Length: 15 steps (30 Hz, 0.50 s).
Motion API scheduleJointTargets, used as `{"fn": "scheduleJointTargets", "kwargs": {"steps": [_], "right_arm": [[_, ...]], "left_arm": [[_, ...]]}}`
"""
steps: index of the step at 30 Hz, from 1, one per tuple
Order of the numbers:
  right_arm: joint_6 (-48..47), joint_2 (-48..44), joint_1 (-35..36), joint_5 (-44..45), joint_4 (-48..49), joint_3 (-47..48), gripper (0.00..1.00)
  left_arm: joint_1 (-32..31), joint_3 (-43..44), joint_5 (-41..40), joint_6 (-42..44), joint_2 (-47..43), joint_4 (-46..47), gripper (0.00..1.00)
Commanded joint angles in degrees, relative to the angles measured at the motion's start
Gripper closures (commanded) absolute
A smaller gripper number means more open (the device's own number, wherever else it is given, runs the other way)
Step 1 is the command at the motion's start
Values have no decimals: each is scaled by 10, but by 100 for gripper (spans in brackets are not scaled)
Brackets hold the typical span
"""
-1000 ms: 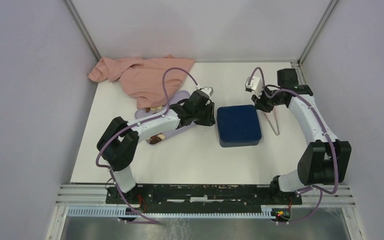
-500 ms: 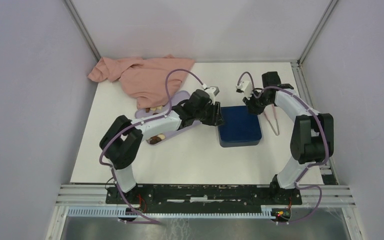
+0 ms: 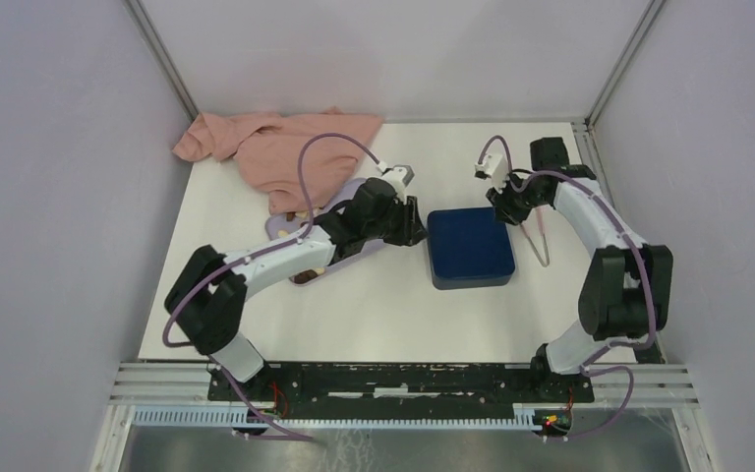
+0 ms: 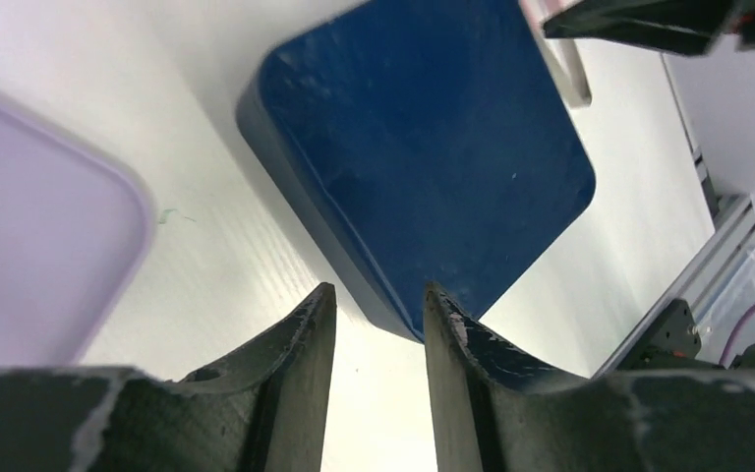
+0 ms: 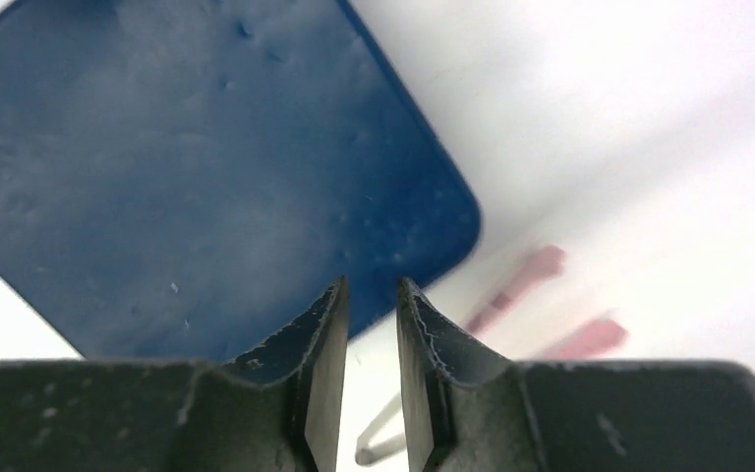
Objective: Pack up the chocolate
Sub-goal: Close the box lid on the packing box, then adjust the packing box at the center of the board.
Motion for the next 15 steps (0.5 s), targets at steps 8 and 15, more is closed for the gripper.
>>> {"fn": "scheduleJointTargets", "kwargs": {"steps": [8,15], "right_arm": [[117,-236,-66,104,196,-180,59],[141,-155,-85,55,214,-197,65]], "left_arm": [[25,-70,-1,-20,9,45,77],[6,-59,36,-37,62,85,77]]}}
